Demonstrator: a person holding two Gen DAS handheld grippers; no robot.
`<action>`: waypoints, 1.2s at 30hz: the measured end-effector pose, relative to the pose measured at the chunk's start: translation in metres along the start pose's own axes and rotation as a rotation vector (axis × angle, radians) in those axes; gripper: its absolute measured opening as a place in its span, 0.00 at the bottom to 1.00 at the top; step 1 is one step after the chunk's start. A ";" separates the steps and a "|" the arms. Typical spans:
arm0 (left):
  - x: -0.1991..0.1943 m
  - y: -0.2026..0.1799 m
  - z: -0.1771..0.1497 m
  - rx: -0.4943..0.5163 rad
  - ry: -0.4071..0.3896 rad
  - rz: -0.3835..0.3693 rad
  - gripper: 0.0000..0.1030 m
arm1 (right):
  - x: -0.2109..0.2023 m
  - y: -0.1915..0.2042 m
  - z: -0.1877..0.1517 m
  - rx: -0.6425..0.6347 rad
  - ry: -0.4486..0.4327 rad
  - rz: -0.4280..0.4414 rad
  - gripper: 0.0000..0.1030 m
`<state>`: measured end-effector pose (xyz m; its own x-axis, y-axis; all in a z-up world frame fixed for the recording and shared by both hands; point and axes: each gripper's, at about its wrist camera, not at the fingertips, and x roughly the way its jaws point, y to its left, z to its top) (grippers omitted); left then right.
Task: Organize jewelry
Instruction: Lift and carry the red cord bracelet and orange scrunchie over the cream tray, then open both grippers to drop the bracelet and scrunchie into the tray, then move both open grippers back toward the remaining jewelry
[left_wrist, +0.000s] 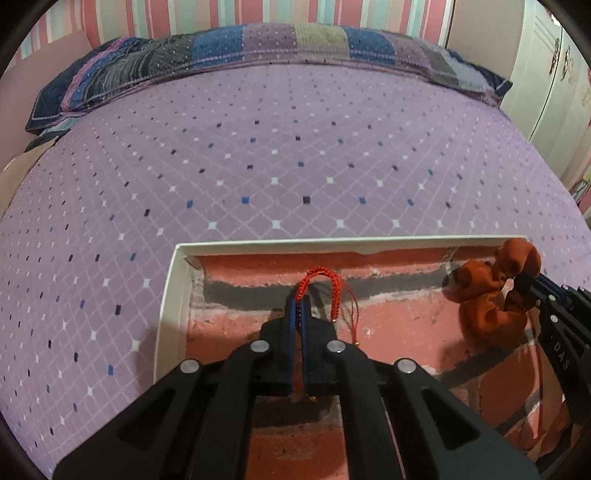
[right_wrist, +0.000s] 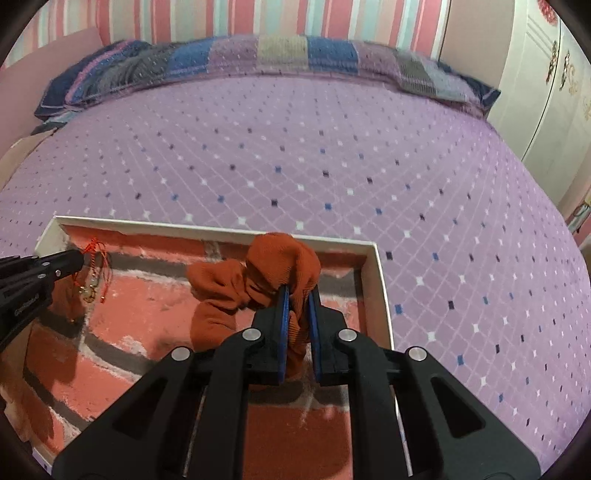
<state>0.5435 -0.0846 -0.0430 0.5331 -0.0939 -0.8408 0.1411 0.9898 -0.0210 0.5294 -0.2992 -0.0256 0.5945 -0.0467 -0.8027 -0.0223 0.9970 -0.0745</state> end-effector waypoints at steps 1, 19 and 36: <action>0.001 0.000 0.000 0.004 0.001 0.007 0.03 | 0.003 0.000 0.001 -0.005 0.019 -0.001 0.11; -0.058 0.001 -0.017 0.044 -0.047 0.016 0.72 | -0.043 -0.026 -0.005 0.047 0.007 -0.022 0.84; -0.192 0.044 -0.050 0.013 -0.239 -0.011 0.85 | -0.155 -0.015 -0.052 0.045 -0.155 -0.092 0.96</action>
<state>0.4055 -0.0177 0.0900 0.7137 -0.1290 -0.6885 0.1576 0.9873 -0.0215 0.3958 -0.3097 0.0689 0.7091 -0.1315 -0.6928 0.0720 0.9908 -0.1144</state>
